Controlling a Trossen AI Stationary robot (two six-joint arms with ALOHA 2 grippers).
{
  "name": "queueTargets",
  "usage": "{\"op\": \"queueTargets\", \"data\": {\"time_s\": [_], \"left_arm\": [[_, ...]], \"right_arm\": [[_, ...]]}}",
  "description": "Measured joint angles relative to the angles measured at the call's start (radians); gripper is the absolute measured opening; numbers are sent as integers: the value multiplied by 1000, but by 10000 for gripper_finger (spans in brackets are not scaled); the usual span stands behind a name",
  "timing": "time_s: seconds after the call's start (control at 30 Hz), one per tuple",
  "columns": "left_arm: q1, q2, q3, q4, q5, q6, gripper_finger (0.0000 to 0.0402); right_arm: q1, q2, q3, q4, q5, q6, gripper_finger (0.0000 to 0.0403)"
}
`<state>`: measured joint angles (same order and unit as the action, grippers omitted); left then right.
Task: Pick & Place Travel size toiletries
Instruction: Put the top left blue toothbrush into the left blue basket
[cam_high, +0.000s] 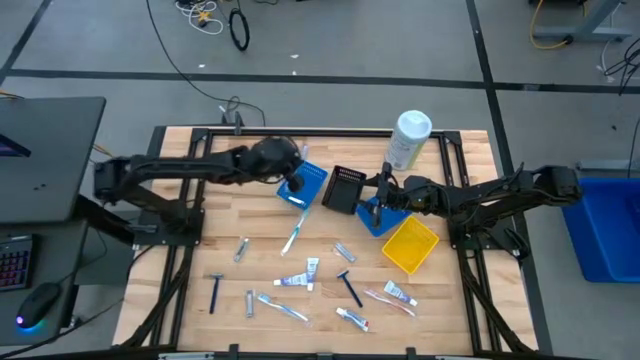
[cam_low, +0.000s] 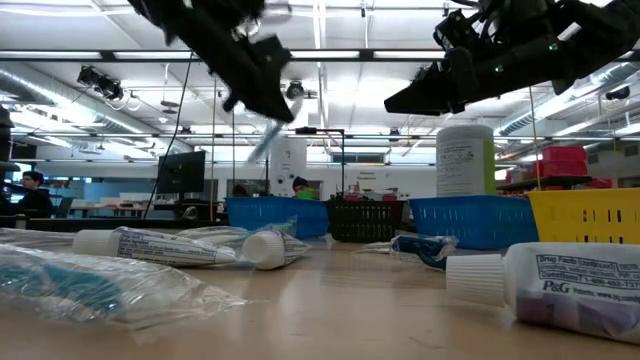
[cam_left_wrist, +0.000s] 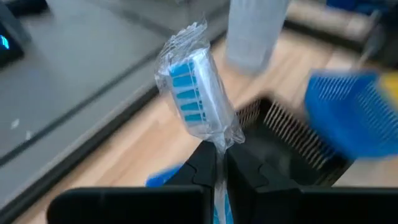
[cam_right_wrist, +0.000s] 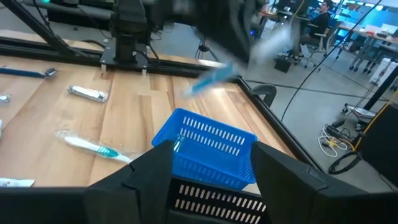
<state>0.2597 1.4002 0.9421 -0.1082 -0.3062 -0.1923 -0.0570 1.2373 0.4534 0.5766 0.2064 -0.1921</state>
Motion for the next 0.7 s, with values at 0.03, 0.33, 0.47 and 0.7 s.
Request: {"op": "queueTargets", "data": {"time_s": [0.03,0.33,0.47,0.7], "left_arm": [[9,33,0,17,26,9,21],[43,242,2,32,66,69,27],[42,300,0,64,65,111,41],[43,324,2,98,83,130,77]], "right_arm": [[-1,0,0,-2,0,0,229],[-3,0,0,6,0,0,217],[-3,0,0,7,0,0,209],[-3,0,0,4,0,0,206]]}}
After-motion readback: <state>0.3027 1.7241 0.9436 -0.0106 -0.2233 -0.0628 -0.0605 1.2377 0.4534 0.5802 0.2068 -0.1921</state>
